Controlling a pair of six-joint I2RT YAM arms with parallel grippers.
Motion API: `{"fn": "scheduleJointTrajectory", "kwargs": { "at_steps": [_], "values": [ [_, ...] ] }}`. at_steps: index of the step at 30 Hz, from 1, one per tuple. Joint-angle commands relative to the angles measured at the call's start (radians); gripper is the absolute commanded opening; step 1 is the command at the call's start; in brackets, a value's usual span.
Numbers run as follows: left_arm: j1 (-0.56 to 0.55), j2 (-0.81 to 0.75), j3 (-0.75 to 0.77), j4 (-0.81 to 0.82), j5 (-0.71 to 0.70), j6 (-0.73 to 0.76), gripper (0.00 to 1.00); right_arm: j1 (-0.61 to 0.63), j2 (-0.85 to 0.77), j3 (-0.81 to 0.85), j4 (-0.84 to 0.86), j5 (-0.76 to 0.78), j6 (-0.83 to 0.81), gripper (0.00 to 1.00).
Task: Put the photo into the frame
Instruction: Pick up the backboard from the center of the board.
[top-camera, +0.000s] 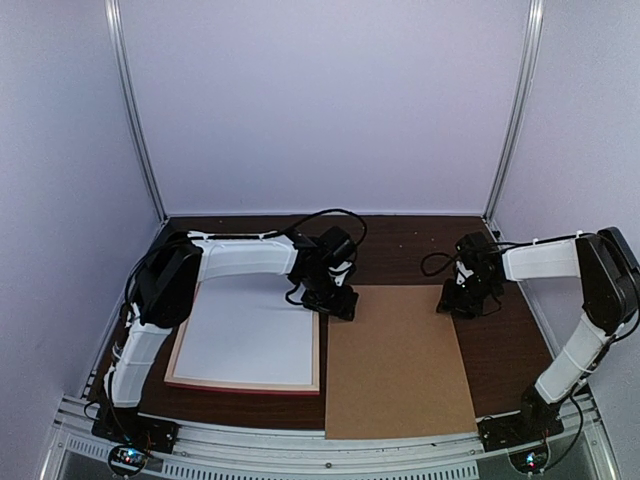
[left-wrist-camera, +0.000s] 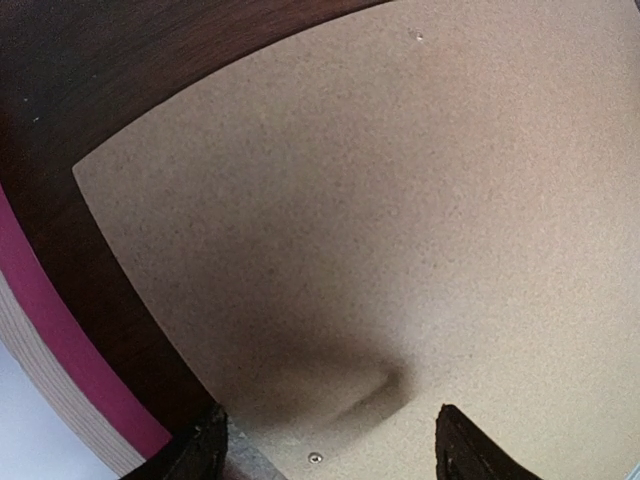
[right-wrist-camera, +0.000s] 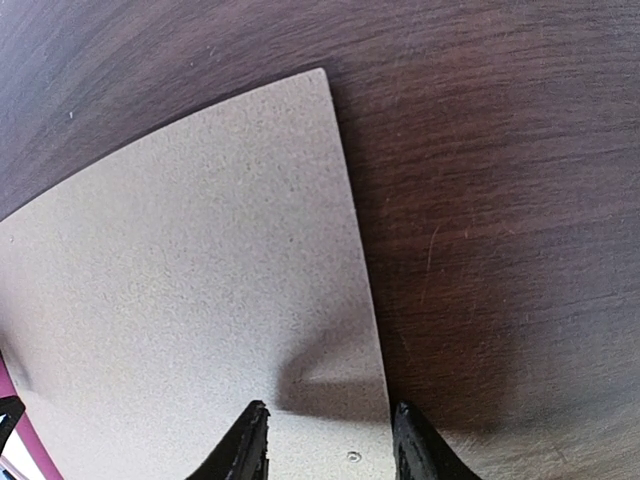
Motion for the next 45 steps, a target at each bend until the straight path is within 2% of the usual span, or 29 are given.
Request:
{"fn": "scheduleJointTrajectory", "kwargs": {
  "at_steps": [1,13,18,27,34,38,45],
  "values": [
    [0.005,0.059,0.023,0.006,0.008,-0.025,0.72,0.004,0.038,-0.008,0.018,-0.076,-0.007,0.42],
    [0.033,0.114,0.102,0.037,0.002,-0.045,0.72,0.003,0.064,0.021,0.072,-0.103,0.000,0.41],
    [0.069,0.135,0.128,0.049,-0.009,-0.051,0.71,0.003,0.102,0.050,0.130,-0.204,-0.001,0.40],
    [0.096,0.121,0.121,0.053,0.008,-0.050,0.70,0.012,0.110,0.108,0.165,-0.326,-0.005,0.31],
    [0.092,0.056,0.059,0.058,0.030,-0.042,0.70,0.009,0.080,0.104,0.049,-0.251,-0.046,0.30],
    [0.079,0.004,-0.006,0.058,0.017,-0.039,0.72,0.004,0.047,0.080,-0.052,-0.180,-0.065,0.33],
    [0.021,-0.063,-0.133,0.058,-0.042,-0.069,0.79,0.002,-0.051,-0.021,-0.093,-0.150,-0.055,0.38]
  ]
}}
